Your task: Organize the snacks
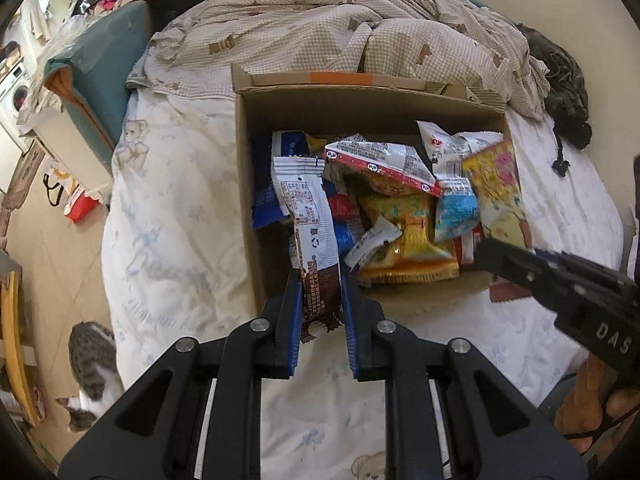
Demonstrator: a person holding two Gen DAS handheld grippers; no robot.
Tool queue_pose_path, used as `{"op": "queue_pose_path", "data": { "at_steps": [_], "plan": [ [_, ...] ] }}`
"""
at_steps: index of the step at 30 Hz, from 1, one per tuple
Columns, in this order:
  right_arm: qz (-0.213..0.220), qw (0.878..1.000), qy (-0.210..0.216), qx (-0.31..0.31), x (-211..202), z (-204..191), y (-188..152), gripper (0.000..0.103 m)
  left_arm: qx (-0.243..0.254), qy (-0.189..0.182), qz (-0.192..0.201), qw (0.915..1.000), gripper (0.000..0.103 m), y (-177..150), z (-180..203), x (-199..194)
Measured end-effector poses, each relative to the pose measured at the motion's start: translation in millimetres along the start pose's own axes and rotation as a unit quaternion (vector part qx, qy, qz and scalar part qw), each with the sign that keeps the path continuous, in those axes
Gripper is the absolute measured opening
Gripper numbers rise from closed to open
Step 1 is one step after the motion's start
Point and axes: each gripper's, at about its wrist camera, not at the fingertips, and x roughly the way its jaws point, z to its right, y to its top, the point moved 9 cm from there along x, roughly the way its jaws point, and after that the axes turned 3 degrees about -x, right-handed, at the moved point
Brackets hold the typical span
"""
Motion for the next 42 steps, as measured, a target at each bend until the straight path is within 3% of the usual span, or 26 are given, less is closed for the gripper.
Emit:
{"op": "queue_pose_path", "data": {
  "at_steps": [12,19,22,24,26,27,29,37,42],
  "plan": [
    [-0.003,0.998,0.056,0.023,32,-4,33,0.013,-0.032,-0.001,0.029,0.9991,0.016,26,-14,15],
    [0.004,0.998,0.059,0.035,40,-3,41,0.017,-0.033,-0.002,0.037,0.9988,0.016,29,-12,14],
    [0.002,0.997,0.069,0.043,40,-2,40,0.017,-0.024,0.001,0.032,0.9992,0.021,28,-9,16],
    [-0.001,0.997,0.070,0.042,39,-2,39,0.026,-0.025,-0.002,0.032,0.9992,0.042,26,-8,16],
    [0.007,0.997,0.065,0.045,35,1,38,0.068,-0.027,-0.009,0.043,0.9987,0.061,27,-7,11],
    [0.025,0.996,0.062,0.050,29,3,39,0.073,-0.026,-0.012,0.049,0.9984,0.069,27,-5,9],
    [0.046,0.995,0.063,0.054,20,5,42,0.075,-0.026,-0.012,0.061,0.9977,0.074,29,-4,3],
    [0.058,0.997,0.035,0.047,4,13,42,0.075,-0.045,-0.011,0.103,0.9937,0.074,34,-14,-17],
    [0.068,0.996,0.023,0.057,-17,19,37,0.090,-0.062,0.001,0.131,0.9895,0.074,33,-23,-37]
  ]
}}
